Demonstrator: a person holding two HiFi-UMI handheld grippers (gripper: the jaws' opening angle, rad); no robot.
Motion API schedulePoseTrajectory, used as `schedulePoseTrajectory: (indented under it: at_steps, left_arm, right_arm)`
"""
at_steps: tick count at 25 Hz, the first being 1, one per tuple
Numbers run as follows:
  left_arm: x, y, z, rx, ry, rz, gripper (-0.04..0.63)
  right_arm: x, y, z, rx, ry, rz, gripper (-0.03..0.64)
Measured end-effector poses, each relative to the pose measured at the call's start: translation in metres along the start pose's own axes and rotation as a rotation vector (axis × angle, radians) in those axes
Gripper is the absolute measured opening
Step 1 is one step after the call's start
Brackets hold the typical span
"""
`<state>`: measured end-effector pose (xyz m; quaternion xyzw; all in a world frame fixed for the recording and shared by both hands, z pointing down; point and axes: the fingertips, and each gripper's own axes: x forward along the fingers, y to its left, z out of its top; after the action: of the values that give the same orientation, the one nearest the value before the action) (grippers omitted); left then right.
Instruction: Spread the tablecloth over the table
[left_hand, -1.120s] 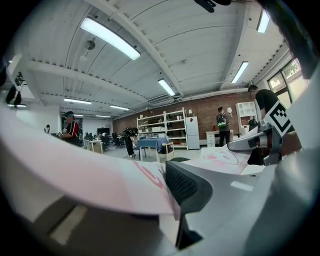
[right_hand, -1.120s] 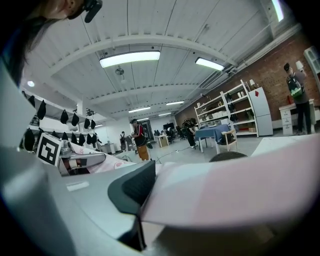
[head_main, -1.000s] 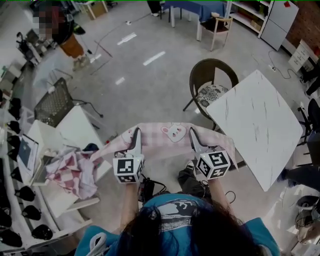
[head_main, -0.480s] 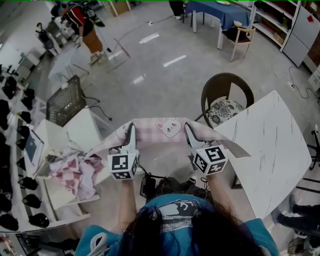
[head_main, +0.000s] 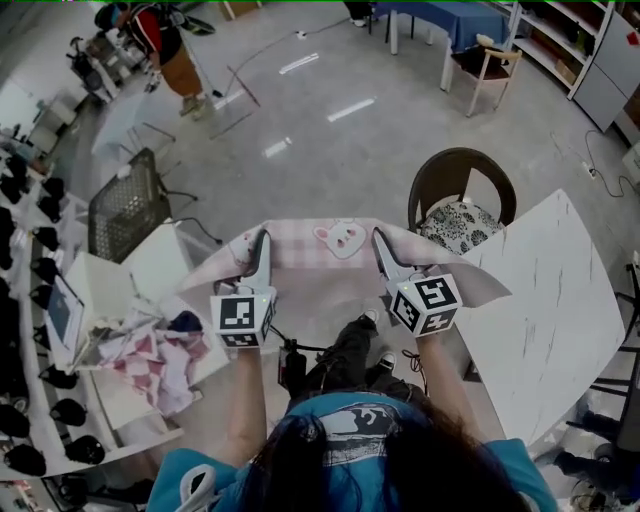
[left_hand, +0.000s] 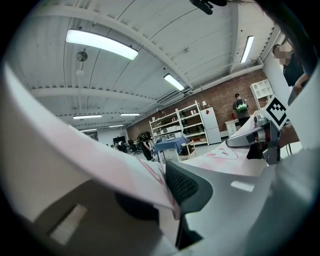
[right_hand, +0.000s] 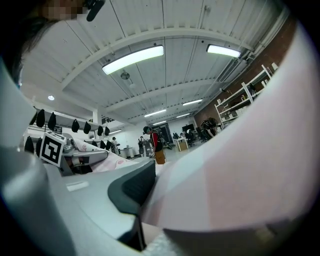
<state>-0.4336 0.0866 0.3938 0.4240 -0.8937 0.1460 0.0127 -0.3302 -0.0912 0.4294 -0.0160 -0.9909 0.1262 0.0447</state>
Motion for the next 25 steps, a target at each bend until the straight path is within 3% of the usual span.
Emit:
schedulePoseTrajectory:
  at_steps: [11, 17, 25]
  left_arm:
    - [0.124, 0.028, 0.029, 0.001, -0.099, -0.124, 0.061]
    - [0.185, 0.042, 0.062, -0.054, -0.194, -0.207, 0.066]
    - [0.275, -0.007, 0.135, 0.008, -0.345, -0.360, 0.069]
  right_arm:
    - [0.072, -0.069, 0.039, 0.045, -0.033, -0.105, 0.063]
    - [0.103, -0.101, 0.086, -0.017, -0.106, -0.151, 0.063]
    - [0.096, -0.190, 0.154, -0.121, -0.163, -0.277, 0.063]
